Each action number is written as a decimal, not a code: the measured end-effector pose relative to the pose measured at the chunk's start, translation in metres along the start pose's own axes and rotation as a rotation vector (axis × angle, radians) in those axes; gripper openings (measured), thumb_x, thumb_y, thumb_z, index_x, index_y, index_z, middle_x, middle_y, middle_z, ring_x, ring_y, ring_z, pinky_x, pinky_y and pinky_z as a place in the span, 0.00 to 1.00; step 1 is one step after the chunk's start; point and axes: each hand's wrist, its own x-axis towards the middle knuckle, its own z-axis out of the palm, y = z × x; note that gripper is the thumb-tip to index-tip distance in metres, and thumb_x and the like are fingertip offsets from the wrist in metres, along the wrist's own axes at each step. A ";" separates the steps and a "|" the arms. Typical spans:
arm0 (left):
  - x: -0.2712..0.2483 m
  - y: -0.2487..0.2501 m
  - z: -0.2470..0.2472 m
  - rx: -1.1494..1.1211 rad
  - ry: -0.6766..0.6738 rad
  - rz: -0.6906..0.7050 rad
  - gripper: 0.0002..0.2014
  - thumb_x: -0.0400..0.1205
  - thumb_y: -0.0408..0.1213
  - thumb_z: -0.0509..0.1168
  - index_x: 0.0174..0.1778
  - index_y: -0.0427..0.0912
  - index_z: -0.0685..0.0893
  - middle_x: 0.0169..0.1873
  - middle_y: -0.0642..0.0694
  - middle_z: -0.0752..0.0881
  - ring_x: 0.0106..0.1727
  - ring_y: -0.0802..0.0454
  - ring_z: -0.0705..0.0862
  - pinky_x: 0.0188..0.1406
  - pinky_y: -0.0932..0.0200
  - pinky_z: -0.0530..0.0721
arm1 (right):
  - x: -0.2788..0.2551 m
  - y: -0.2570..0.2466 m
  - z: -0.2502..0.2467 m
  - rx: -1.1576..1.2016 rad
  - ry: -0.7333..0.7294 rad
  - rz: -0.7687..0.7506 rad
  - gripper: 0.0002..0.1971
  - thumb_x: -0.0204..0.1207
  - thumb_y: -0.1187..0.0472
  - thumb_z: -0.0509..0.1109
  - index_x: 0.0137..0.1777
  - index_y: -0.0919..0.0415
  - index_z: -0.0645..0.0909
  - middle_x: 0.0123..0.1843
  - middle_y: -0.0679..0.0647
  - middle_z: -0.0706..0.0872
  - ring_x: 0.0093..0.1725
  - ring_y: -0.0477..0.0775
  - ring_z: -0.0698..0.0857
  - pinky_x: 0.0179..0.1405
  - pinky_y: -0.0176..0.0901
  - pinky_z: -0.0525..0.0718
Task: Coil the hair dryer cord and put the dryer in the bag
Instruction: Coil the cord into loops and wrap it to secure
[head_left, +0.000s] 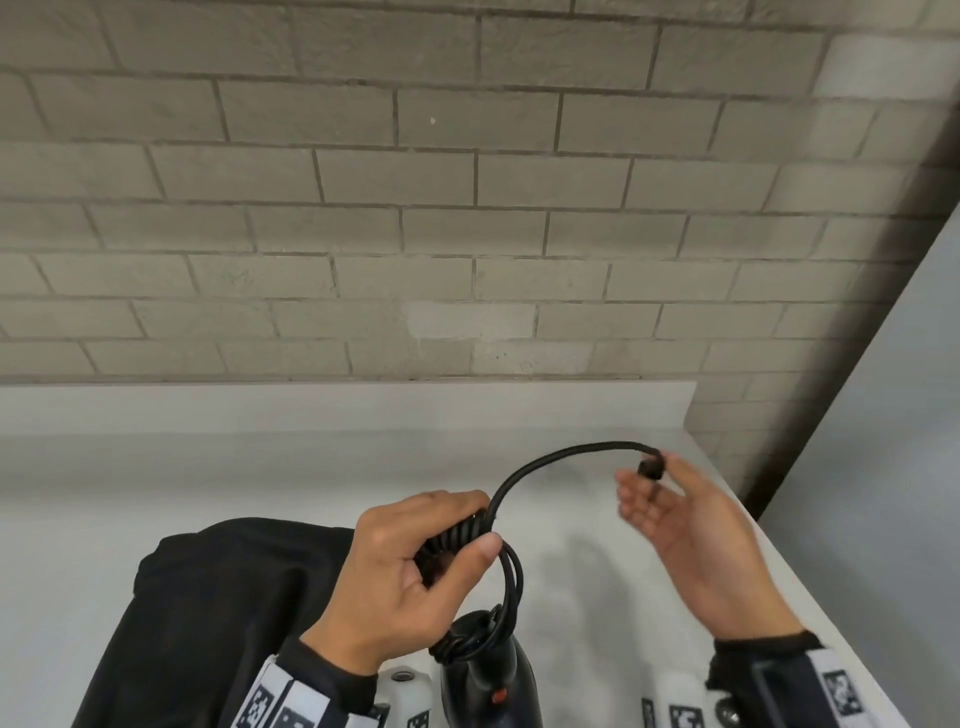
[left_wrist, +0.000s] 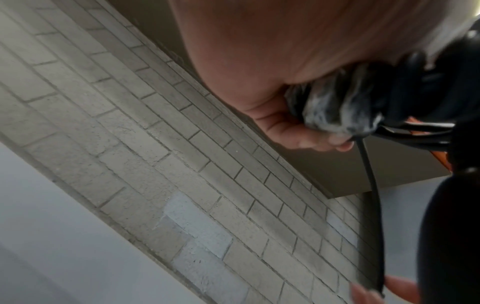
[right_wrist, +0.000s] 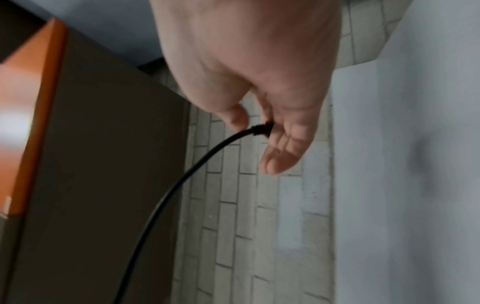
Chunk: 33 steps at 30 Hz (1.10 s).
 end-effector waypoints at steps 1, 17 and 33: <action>-0.001 -0.001 0.000 -0.010 0.018 -0.008 0.08 0.81 0.46 0.68 0.48 0.46 0.88 0.28 0.52 0.83 0.28 0.55 0.80 0.26 0.62 0.77 | -0.005 0.009 0.000 -0.028 -0.040 0.049 0.09 0.84 0.62 0.60 0.58 0.63 0.79 0.45 0.69 0.88 0.38 0.60 0.87 0.44 0.51 0.84; 0.000 0.005 0.010 -0.101 0.042 -0.092 0.14 0.81 0.56 0.67 0.44 0.49 0.87 0.25 0.55 0.81 0.21 0.57 0.77 0.20 0.61 0.76 | -0.053 0.048 0.033 -0.278 -0.315 0.001 0.19 0.70 0.64 0.75 0.60 0.63 0.78 0.44 0.72 0.90 0.43 0.68 0.89 0.46 0.50 0.87; -0.003 0.001 0.017 -0.006 0.067 -0.106 0.12 0.80 0.55 0.69 0.48 0.51 0.87 0.33 0.55 0.87 0.31 0.53 0.86 0.29 0.52 0.84 | -0.084 0.051 0.048 0.176 -0.389 0.183 0.39 0.50 0.68 0.81 0.67 0.66 0.77 0.44 0.77 0.88 0.40 0.66 0.89 0.40 0.47 0.89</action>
